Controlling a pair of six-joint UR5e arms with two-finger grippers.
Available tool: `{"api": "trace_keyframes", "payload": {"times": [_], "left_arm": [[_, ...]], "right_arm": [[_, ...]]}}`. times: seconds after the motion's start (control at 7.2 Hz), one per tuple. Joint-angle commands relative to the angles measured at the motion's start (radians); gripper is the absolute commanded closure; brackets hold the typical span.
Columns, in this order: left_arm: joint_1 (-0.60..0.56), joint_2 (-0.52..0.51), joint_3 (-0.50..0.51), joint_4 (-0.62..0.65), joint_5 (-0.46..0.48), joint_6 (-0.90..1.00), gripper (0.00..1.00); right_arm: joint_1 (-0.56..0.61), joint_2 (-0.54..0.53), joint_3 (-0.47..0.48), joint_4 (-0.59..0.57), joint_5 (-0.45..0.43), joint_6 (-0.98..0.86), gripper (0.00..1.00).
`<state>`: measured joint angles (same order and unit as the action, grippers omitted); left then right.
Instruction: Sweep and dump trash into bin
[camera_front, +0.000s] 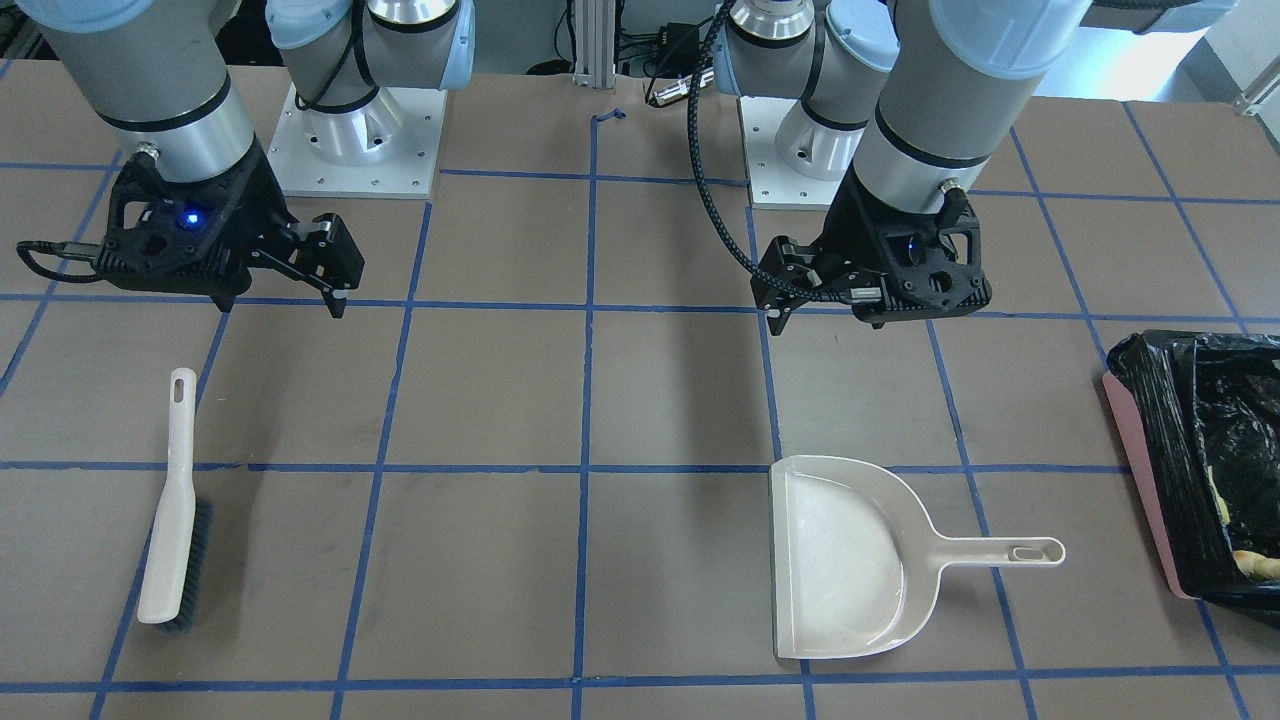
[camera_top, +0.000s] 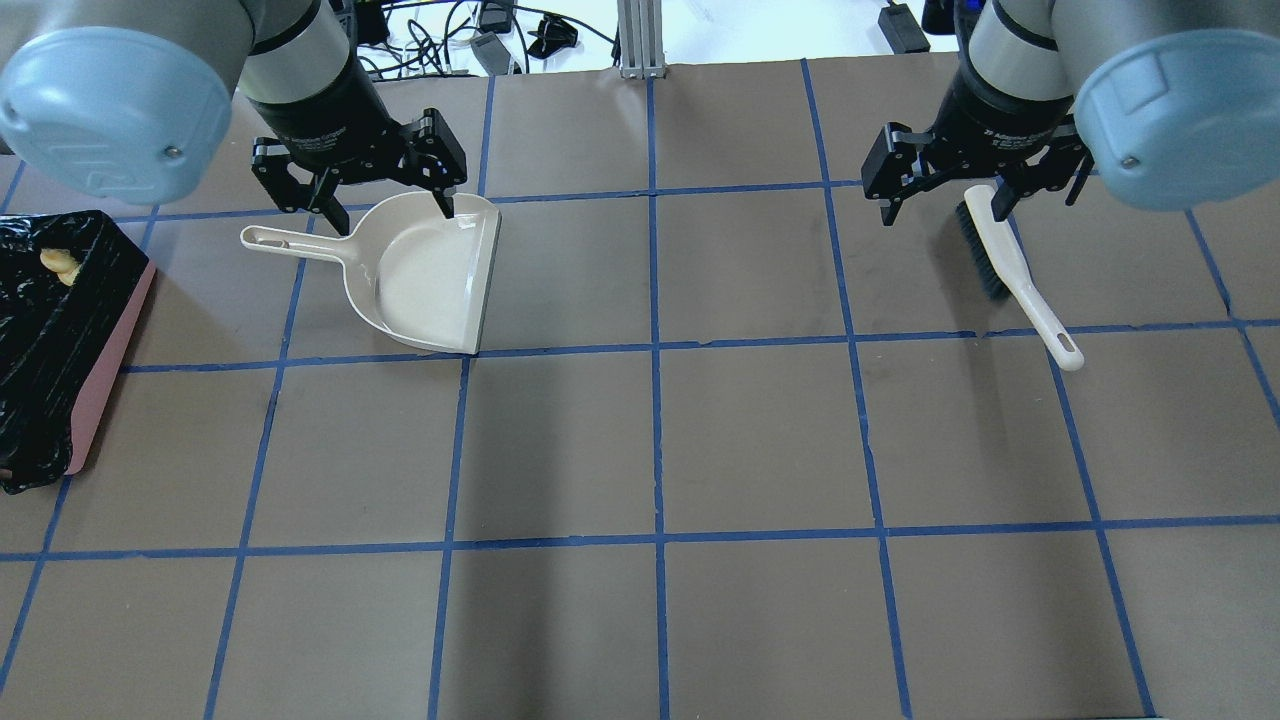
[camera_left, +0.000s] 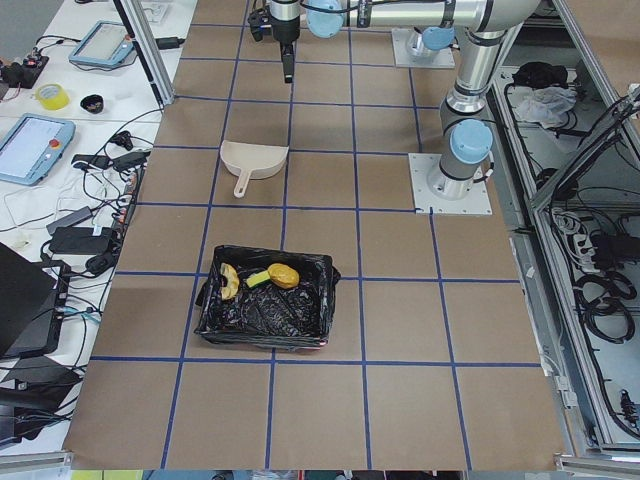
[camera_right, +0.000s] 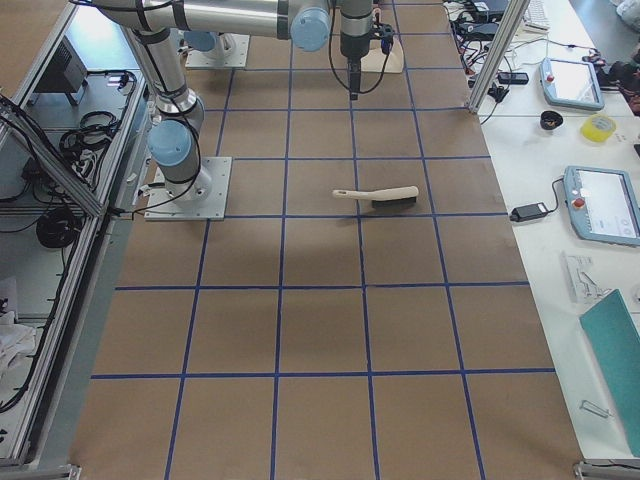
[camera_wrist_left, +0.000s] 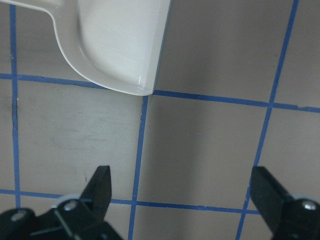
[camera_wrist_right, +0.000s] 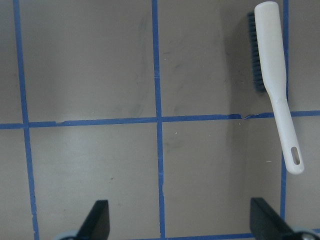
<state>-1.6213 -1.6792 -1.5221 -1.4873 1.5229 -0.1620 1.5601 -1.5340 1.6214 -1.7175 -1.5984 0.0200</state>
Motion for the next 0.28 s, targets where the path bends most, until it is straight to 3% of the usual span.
{"api": "trace_keyframes", "payload": {"times": [0.0,0.14], "left_arm": [[-0.002,0.001,-0.004,-0.014,-0.036,0.030,0.00],[-0.003,0.012,-0.015,-0.016,-0.035,0.045,0.00]], "right_arm": [[0.000,0.000,0.000,-0.001,0.000,0.000,0.00],[0.000,0.000,0.000,-0.001,0.000,0.001,0.00]]}}
